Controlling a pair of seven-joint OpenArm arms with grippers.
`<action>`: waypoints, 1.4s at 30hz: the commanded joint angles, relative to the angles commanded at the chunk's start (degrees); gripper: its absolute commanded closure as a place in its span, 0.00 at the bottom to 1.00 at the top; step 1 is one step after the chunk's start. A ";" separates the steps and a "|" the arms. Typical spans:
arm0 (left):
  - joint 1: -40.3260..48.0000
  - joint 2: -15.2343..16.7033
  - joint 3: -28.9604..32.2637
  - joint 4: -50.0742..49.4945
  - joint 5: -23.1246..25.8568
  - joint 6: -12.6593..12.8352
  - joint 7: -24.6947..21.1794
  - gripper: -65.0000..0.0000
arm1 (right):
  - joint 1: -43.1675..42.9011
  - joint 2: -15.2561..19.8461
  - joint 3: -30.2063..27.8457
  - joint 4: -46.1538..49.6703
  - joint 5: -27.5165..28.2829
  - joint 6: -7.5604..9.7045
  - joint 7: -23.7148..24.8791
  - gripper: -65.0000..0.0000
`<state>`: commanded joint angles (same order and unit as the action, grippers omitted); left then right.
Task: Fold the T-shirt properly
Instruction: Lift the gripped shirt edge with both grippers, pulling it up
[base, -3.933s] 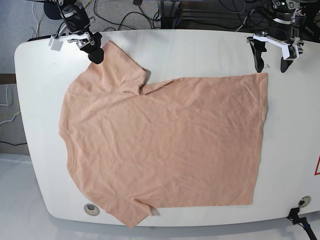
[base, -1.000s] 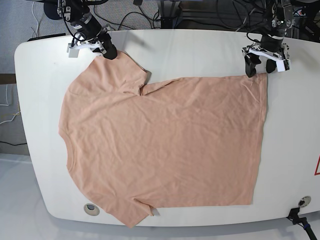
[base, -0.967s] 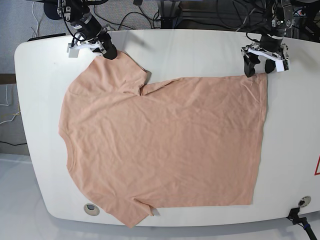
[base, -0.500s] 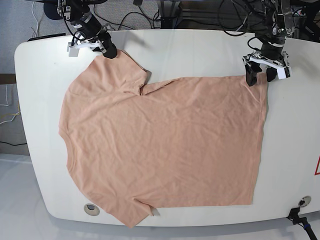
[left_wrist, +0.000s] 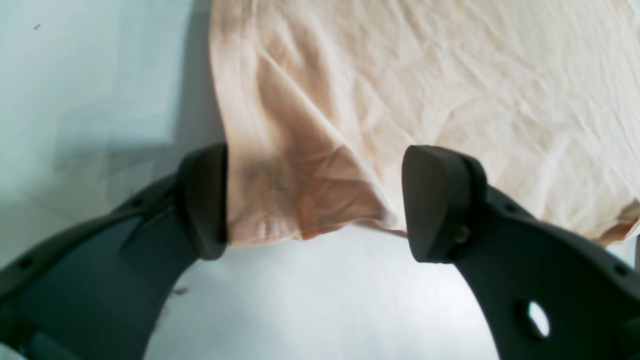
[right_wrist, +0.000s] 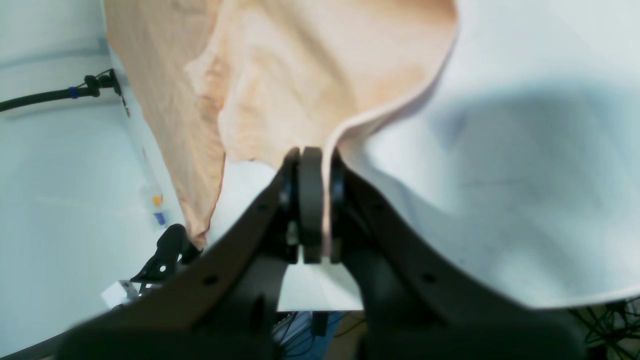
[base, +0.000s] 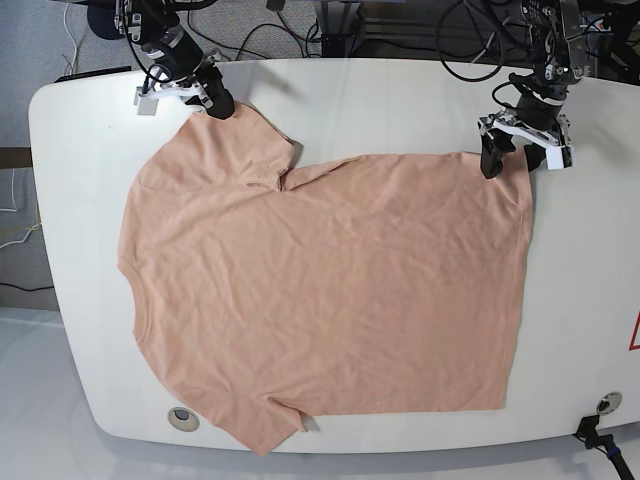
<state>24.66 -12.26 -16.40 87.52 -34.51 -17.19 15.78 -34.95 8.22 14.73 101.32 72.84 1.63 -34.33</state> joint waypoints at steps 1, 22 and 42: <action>0.00 0.00 0.00 0.00 0.00 0.00 0.00 0.27 | 0.00 0.00 0.00 0.00 0.00 0.00 0.00 1.00; -0.88 0.00 0.09 0.00 0.00 0.00 0.00 1.00 | 0.18 0.00 0.00 0.00 0.00 0.09 0.00 1.00; 19.52 -0.26 0.00 14.07 0.00 0.00 0.00 1.00 | -13.45 0.00 0.35 8.35 0.53 0.53 0.00 1.00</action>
<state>44.18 -12.53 -16.40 101.58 -34.51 -17.19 15.78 -48.40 8.22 15.08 109.67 73.36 2.15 -34.33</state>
